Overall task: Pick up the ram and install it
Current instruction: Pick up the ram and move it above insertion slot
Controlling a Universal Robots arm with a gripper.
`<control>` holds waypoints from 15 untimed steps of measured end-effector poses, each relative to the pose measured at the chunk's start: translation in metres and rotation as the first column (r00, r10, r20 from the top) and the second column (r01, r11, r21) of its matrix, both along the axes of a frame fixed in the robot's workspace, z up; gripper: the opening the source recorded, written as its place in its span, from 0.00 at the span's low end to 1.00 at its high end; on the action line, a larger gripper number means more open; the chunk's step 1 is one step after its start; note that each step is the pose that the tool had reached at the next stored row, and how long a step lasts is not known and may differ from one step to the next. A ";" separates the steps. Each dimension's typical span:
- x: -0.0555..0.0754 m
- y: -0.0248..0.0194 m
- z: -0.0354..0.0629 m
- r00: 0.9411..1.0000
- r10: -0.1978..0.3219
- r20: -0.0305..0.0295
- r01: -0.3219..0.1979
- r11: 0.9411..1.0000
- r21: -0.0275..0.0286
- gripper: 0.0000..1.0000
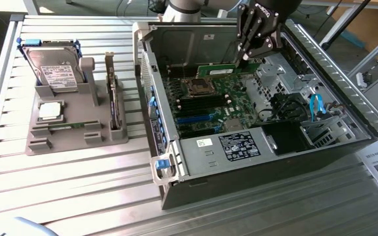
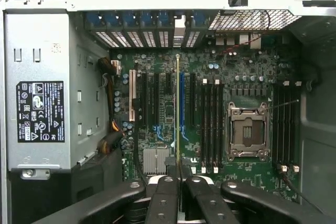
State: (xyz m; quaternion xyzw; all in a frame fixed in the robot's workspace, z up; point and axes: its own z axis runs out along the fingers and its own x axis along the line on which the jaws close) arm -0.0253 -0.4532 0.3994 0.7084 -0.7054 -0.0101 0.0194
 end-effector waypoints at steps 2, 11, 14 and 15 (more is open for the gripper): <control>0.000 0.0036 0.0000 1.000 0.000 0.000 0.000 1.000 0.000 0.12; 0.000 0.0214 0.0000 1.000 0.000 0.000 0.000 1.000 0.000 0.12; 0.000 0.0262 0.0000 1.000 0.000 0.000 0.000 1.000 0.000 0.12; 0.000 0.0278 0.0000 1.000 0.000 0.000 0.000 1.000 0.000 0.12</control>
